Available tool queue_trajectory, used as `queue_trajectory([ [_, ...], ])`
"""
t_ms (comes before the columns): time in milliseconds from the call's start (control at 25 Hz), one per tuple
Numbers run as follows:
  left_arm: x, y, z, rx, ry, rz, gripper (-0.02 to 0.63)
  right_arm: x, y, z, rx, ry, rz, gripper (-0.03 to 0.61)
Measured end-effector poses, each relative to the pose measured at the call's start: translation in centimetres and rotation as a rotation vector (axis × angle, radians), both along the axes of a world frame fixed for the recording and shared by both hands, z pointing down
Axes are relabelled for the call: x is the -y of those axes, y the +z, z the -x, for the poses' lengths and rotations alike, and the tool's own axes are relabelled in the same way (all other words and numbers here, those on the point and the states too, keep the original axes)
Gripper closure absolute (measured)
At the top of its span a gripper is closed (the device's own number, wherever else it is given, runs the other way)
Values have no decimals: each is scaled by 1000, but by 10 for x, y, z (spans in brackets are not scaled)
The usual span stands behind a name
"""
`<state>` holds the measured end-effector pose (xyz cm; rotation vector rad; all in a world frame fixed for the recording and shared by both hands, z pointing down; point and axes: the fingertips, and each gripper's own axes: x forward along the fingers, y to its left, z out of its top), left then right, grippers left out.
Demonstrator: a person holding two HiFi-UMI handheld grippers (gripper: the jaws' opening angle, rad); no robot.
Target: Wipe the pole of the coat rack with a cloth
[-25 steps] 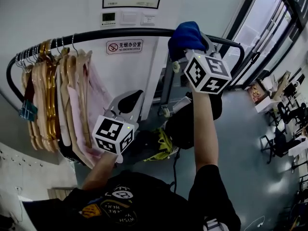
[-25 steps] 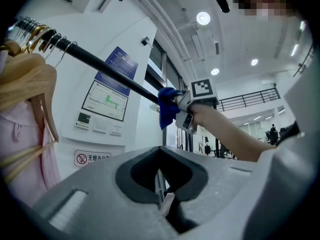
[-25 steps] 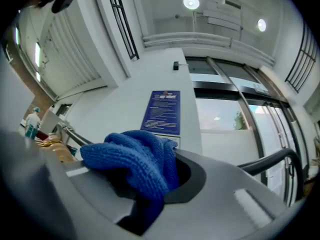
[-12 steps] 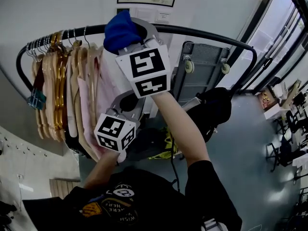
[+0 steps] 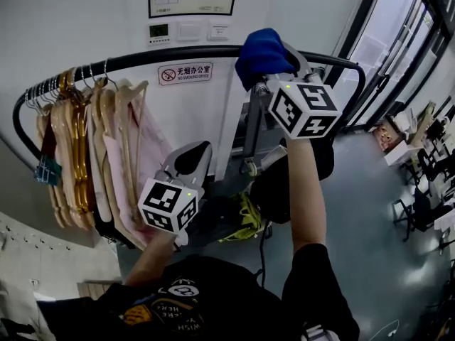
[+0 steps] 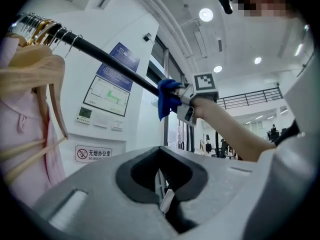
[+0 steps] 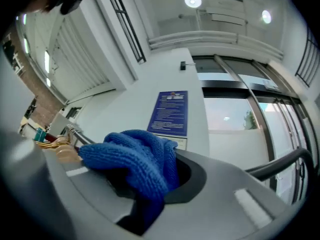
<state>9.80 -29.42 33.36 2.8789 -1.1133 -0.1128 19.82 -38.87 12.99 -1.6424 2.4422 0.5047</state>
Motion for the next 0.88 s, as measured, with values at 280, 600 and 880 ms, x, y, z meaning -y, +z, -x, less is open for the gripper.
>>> queue_trajectory([
  [280,3,-4,-9,-2,25,-8,617,19,-6,-156,129,182,72,520],
  [600,7,2,-1,2,9,8,617,18,-5,-186,174,300,77,528],
  [880,8,5,11,4,-10,11,617,5,1,-31,50,51,36,526],
])
